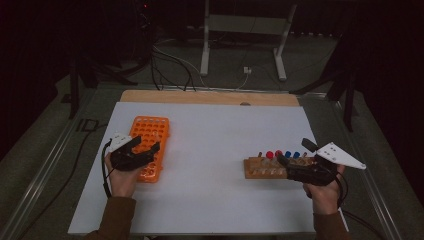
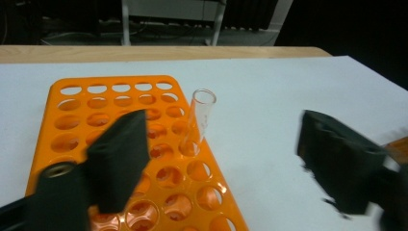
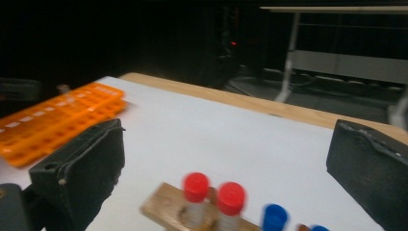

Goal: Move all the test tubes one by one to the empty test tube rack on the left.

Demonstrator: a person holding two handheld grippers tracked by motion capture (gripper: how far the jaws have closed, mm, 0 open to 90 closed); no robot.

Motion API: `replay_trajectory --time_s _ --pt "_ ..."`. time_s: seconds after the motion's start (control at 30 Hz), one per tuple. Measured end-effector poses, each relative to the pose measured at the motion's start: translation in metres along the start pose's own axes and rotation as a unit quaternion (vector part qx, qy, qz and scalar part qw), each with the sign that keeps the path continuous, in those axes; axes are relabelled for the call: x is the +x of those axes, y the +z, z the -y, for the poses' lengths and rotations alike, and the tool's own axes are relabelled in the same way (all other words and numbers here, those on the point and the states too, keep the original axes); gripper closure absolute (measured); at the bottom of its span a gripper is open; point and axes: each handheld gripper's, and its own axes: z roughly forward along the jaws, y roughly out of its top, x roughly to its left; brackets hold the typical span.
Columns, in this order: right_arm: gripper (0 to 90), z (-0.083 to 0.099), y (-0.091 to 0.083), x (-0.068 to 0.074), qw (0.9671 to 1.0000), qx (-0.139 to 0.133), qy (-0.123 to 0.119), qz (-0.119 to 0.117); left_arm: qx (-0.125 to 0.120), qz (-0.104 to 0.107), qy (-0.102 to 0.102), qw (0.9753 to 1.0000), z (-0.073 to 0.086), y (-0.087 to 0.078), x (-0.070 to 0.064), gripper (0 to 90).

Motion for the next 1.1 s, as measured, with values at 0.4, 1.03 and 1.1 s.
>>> replay_trajectory --time_s 0.4,1.03,1.1 --pt "0.0 0.004 -0.009 -0.026 0.9987 0.007 0.030 0.042 -0.031 0.020 0.004 0.9993 0.003 -0.014 -0.013 0.5" --pt "45.9 0.045 -0.009 -0.072 0.9934 0.086 0.046 0.061 -0.044 0.029 -0.004 0.9986 0.004 -0.018 -0.014 0.5" --pt "50.3 0.047 -0.008 -0.073 0.9934 0.088 0.043 0.059 -0.048 0.032 -0.011 0.9983 0.003 -0.018 -0.014 0.6"
